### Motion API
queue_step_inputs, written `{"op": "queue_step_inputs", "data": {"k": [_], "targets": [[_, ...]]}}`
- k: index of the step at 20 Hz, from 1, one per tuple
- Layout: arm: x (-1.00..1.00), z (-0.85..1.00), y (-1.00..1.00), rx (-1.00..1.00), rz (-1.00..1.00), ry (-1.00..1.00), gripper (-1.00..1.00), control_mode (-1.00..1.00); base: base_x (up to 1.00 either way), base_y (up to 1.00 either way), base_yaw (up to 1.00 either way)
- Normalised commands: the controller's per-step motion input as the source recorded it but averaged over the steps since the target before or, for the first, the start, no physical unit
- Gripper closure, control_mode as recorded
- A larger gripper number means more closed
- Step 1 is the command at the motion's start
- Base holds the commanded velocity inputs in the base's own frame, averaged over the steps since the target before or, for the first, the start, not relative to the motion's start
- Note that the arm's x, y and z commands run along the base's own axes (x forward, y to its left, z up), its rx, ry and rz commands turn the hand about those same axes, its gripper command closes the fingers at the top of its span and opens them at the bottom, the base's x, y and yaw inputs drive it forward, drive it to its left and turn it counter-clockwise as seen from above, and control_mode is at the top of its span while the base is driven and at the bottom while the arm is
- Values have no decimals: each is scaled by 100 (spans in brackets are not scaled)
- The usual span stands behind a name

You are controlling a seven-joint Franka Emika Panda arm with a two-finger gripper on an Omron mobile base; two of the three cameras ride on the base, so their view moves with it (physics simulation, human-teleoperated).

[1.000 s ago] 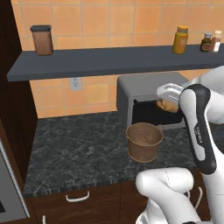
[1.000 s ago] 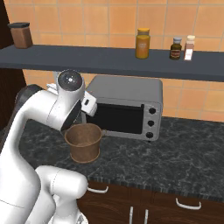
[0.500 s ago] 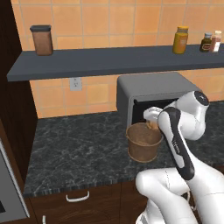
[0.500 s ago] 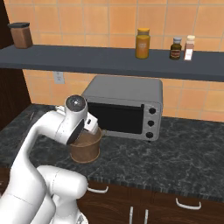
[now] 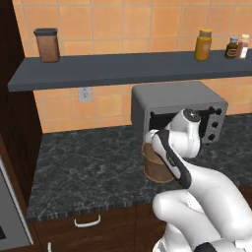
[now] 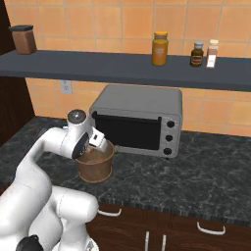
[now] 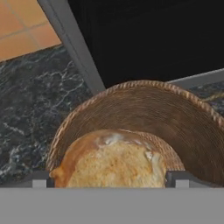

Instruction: Open the cabinet, pick up the bread from the cabinet and place it in the basket. Then move the basket to the dining counter.

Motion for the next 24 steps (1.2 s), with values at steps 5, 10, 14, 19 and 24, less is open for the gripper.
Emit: {"op": "queue_step_inputs", "data": {"k": [5, 10, 14, 19, 24], "targets": [[32, -25, -3, -15, 0, 10, 100, -100, 0, 0, 0], [10, -57, 0, -8, 0, 6, 100, -100, 0, 0, 0], [29, -19, -9, -4, 0, 0, 100, -100, 0, 0, 0], [10, -34, -3, -3, 0, 1, 100, -100, 0, 0, 0], [5, -30, 0, 0, 0, 1, 100, -100, 0, 0, 0]]}}
